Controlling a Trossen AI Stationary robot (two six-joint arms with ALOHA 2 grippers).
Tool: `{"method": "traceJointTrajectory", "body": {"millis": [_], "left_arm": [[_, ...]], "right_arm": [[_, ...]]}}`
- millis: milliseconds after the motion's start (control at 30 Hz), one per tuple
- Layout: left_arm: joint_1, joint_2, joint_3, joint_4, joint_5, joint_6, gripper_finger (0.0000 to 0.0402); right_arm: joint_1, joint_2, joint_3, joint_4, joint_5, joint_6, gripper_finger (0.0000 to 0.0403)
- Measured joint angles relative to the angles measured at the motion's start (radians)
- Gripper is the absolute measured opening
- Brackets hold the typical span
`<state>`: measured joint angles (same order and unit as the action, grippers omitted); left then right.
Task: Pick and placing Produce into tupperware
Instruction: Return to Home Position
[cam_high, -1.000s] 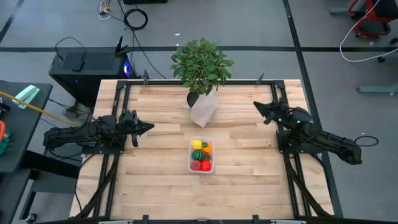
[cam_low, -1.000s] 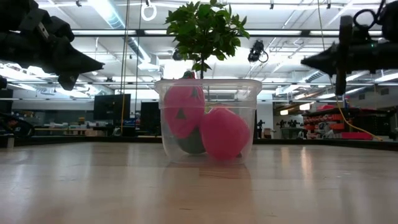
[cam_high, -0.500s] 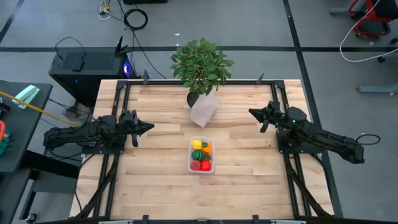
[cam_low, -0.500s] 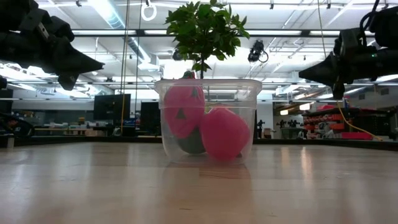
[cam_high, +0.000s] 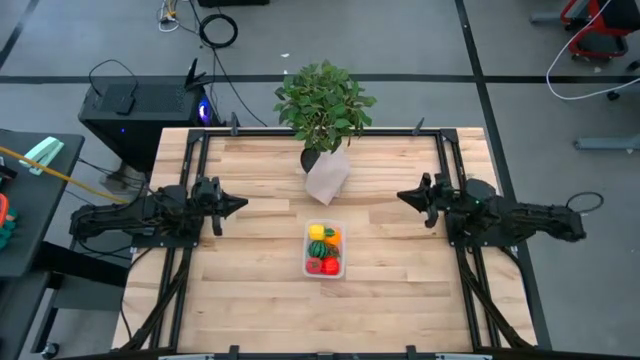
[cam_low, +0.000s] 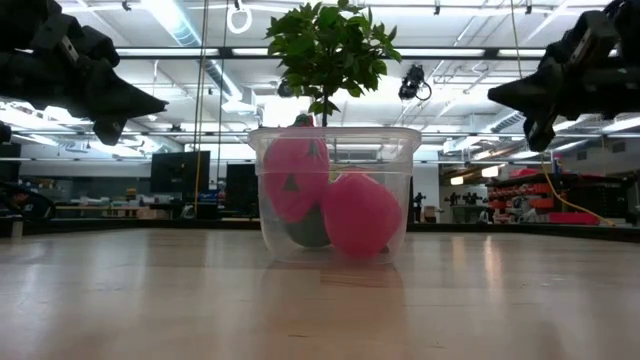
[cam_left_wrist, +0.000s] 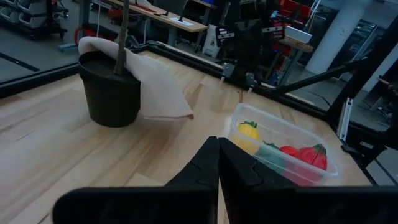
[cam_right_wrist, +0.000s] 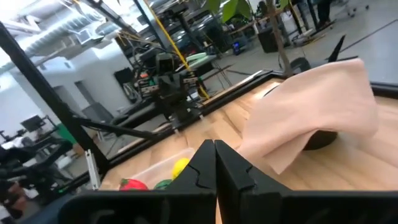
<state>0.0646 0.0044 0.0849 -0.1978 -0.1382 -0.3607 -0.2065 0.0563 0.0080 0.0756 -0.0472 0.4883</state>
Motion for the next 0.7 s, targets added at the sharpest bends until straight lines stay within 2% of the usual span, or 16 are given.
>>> {"method": "traceJointTrajectory", "body": {"millis": [133,267,433,533,633,700], "left_arm": [[0.000,0.000,-0.001,0.003,-0.023,-0.011,0.0009],[0.000,0.000,-0.001,0.005,-0.026,-0.022,0.0006],[0.000,0.000,-0.001,0.005,-0.028,-0.025,0.0014],[0.000,0.000,-0.001,0.005,-0.029,-0.029,0.0006],[0.000,0.000,-0.001,0.005,-0.029,-0.029,0.0005],[0.000,0.000,-0.001,0.005,-0.033,-0.029,0.0008]], "right_arm": [[0.114,0.000,0.000,0.007,0.141,-0.077,0.0000],[0.159,0.000,0.000,0.047,0.162,-0.124,0.0000],[0.163,0.000,0.001,0.074,0.091,-0.114,0.0000],[0.163,0.000,0.001,0.067,-0.012,-0.074,0.0000],[0.163,0.000,0.001,0.025,-0.080,-0.039,0.0000],[0.163,0.000,0.001,-0.023,-0.085,-0.034,0.0000]]}}
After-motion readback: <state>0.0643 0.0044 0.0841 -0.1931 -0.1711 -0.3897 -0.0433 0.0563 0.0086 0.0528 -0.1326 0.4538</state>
